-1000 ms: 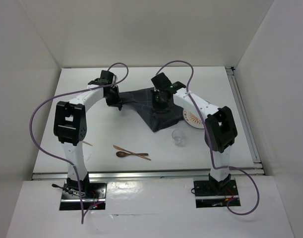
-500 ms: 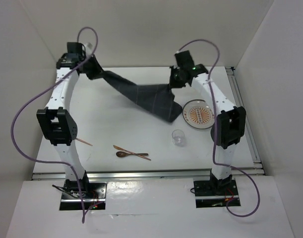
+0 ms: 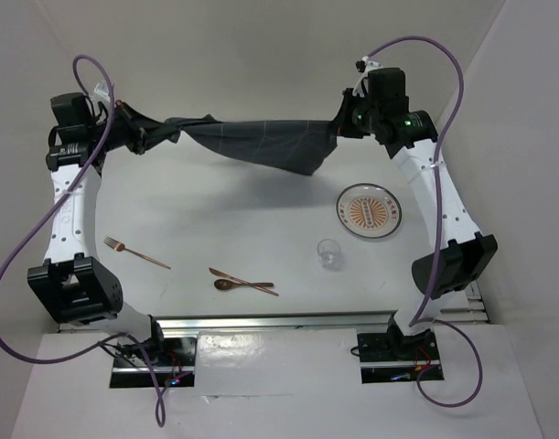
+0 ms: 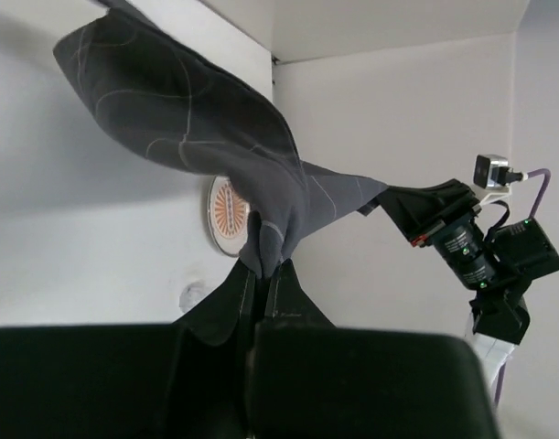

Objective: Set the dinner table for one person

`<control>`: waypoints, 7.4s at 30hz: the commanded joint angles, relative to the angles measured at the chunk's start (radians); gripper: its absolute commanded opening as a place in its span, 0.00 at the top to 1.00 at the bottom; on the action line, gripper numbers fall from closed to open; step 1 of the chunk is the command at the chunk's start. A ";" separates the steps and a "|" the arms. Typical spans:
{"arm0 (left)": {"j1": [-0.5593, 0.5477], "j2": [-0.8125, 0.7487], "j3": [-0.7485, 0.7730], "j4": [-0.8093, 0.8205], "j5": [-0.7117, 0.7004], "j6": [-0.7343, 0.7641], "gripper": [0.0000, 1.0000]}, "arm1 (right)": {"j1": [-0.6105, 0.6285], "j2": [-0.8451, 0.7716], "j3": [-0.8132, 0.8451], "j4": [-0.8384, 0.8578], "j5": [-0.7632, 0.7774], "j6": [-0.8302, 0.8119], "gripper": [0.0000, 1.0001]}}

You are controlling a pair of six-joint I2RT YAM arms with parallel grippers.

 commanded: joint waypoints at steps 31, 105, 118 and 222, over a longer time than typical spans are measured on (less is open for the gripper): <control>0.062 0.085 -0.085 0.531 0.181 -0.565 1.00 | -0.124 0.124 0.158 0.211 -0.062 0.004 1.00; -0.226 0.622 -0.072 -0.351 -0.687 0.289 1.00 | 0.023 0.244 -0.748 0.250 0.032 0.209 1.00; -0.266 0.534 -0.170 -0.331 -0.696 0.271 1.00 | -0.043 0.184 -0.818 0.250 0.052 0.178 1.00; -0.294 0.063 -0.026 -0.536 -0.627 0.470 0.65 | 0.025 0.666 0.375 -0.185 0.332 0.286 1.00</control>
